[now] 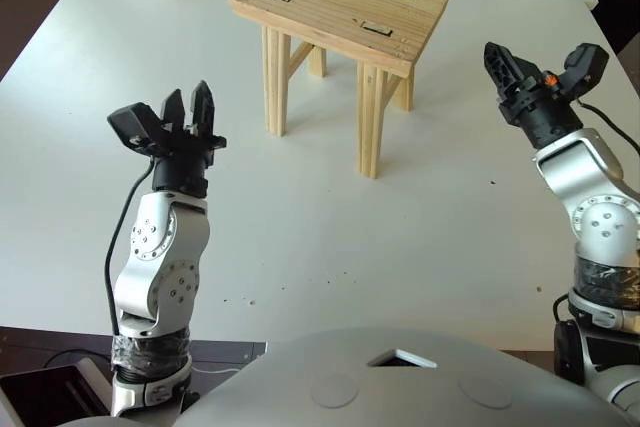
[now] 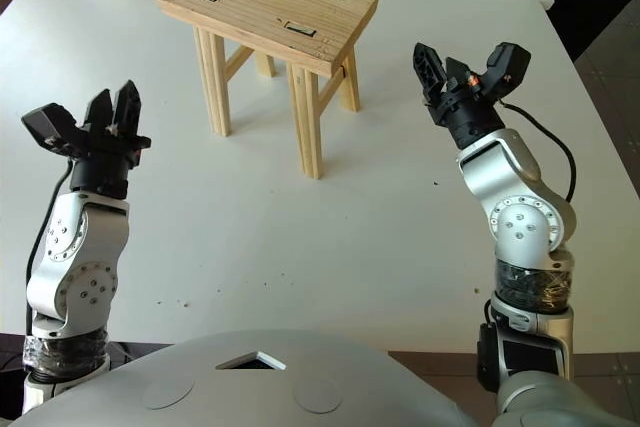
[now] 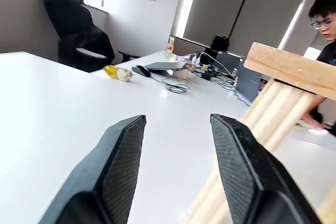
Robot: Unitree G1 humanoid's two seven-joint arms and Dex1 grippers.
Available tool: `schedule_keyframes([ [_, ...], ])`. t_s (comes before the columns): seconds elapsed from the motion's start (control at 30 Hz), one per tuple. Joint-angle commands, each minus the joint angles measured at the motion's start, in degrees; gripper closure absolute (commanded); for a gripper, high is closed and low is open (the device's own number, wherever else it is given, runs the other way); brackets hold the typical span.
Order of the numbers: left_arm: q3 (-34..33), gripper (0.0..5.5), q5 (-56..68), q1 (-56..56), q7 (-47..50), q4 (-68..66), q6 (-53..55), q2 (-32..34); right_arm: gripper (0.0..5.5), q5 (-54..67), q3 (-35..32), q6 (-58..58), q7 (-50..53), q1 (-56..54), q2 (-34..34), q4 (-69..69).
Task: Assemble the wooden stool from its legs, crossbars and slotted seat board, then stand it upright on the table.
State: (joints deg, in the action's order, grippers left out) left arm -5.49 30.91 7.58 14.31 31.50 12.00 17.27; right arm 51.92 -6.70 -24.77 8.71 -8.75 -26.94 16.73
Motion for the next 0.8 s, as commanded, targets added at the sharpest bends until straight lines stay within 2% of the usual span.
schedule_keyframes([
  [0.03,4.0,3.03,-15.9,-4.3,5.6,-3.9,-1.3,-3.1,1.82,-21.2,7.8,9.8,1.3,-3.9,4.1,-6.2],
  [0.27,0.7,2.03,-21.4,-13.3,6.2,-15.7,-6.7,-8.7,1.82,-38.0,8.2,20.1,3.1,-13.6,9.8,-20.9],
  [0.4,0.2,1.99,-25.3,-17.1,5.5,-21.4,-10.7,-9.6,1.82,-40.9,4.7,22.4,5.8,-16.8,13.0,-27.5],
  [0.67,-2.4,1.99,-28.0,-27.9,4.4,-32.9,-16.3,-9.3,1.82,-48.3,4.2,28.1,7.2,-26.4,16.6,-36.8],
  [0.8,-5.0,1.99,-27.9,-31.9,3.8,-34.6,-16.8,-8.2,1.82,-51.3,4.5,29.5,7.6,-29.5,17.7,-37.7],
])
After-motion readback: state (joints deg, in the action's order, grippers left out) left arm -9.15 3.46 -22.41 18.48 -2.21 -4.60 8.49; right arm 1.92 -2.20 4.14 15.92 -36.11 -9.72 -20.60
